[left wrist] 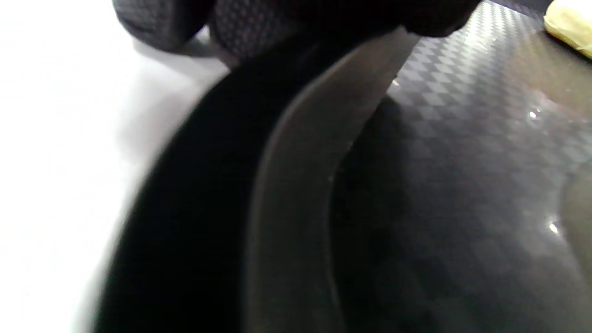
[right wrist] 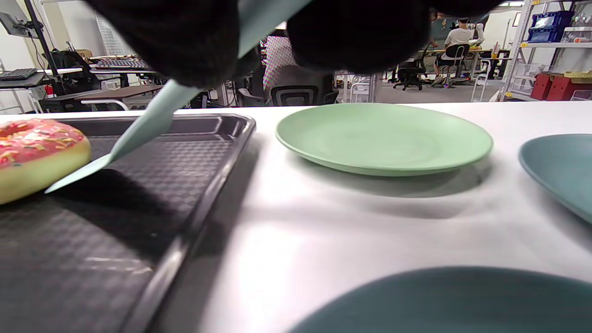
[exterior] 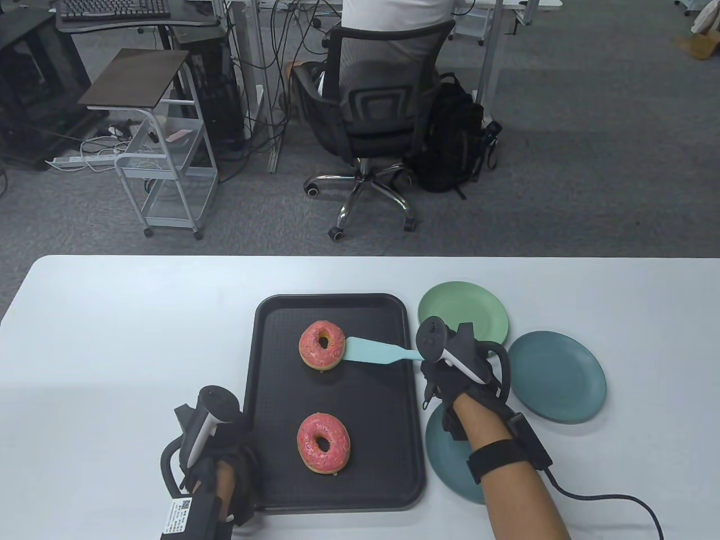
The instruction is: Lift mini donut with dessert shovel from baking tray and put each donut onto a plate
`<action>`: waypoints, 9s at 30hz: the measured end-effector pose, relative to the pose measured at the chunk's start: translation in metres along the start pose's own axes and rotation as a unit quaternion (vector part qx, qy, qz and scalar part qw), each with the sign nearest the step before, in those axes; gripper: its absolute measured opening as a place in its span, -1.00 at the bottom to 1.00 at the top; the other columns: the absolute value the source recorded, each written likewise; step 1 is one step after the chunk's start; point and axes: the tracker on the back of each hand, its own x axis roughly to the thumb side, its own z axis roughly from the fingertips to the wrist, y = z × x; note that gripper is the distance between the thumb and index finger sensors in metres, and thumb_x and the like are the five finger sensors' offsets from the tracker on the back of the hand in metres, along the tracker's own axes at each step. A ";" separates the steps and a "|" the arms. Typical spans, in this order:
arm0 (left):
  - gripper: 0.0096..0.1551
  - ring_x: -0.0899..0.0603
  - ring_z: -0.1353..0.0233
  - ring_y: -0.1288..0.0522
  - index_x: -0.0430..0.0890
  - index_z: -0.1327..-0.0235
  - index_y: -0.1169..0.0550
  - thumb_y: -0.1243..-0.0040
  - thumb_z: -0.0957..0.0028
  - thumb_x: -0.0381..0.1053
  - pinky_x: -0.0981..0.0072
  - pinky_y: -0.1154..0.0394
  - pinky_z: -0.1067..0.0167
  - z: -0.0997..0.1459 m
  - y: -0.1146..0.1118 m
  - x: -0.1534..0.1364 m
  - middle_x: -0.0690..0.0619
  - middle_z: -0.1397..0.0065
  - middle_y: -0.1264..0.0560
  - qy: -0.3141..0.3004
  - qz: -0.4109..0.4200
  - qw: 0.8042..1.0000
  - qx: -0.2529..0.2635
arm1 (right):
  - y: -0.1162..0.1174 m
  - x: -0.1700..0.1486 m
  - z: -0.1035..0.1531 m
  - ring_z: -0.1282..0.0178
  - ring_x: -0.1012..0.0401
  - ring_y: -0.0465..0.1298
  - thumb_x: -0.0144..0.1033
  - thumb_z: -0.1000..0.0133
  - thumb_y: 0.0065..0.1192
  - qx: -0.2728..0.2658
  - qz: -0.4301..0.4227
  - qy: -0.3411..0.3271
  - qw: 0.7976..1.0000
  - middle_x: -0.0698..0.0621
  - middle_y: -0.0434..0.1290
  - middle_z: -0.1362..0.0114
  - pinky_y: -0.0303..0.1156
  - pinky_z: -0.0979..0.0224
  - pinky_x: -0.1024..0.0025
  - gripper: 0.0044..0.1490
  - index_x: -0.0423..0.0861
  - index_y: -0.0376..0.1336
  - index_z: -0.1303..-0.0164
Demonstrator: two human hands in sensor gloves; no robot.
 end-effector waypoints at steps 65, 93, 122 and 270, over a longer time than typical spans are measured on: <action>-0.28 -0.06 0.03 -0.57 0.09 -0.38 -0.23 -0.15 0.08 0.10 0.00 -0.50 -0.08 -0.001 -0.003 0.003 0.10 -0.15 -0.43 -0.004 -0.009 1.000 -0.004 | 0.042 0.079 0.007 0.05 -0.02 0.49 -0.12 0.02 0.34 -0.020 -0.115 -0.044 0.992 -0.17 0.45 -0.20 0.39 -0.16 -0.02 -0.26 -0.14 0.26 -0.35; -0.27 -0.04 0.02 -0.56 0.11 -0.38 -0.22 -0.14 0.08 0.13 0.04 -0.49 -0.07 -0.003 -0.003 -0.005 0.13 -0.17 -0.41 -0.013 0.007 1.000 -0.015 | -0.009 -0.103 0.103 0.14 0.05 0.55 -0.12 0.05 0.43 -0.107 -0.177 0.136 0.969 -0.16 0.50 -0.13 0.55 0.00 0.07 -0.26 -0.19 0.32 -0.29; -0.27 -0.04 0.02 -0.56 0.11 -0.38 -0.22 -0.14 0.08 0.13 0.04 -0.49 -0.06 -0.003 -0.004 -0.005 0.13 -0.17 -0.41 -0.014 0.008 1.000 -0.015 | 0.024 -0.253 0.159 0.23 0.15 0.73 -0.19 0.12 0.61 -0.124 -0.163 0.335 0.920 -0.13 0.58 -0.11 0.81 0.19 0.22 -0.28 -0.17 0.37 -0.22; -0.21 -0.04 -0.02 -0.51 0.11 -0.42 -0.10 -0.13 0.07 0.07 0.07 -0.45 -0.07 -0.006 -0.006 -0.010 0.13 -0.22 -0.34 -0.038 0.027 0.997 -0.054 | 0.039 -0.031 0.087 -0.04 -0.04 0.45 -0.22 0.00 0.31 0.041 -0.176 -0.128 0.975 -0.19 0.40 -0.28 0.33 -0.35 -0.18 -0.30 -0.02 0.24 -0.40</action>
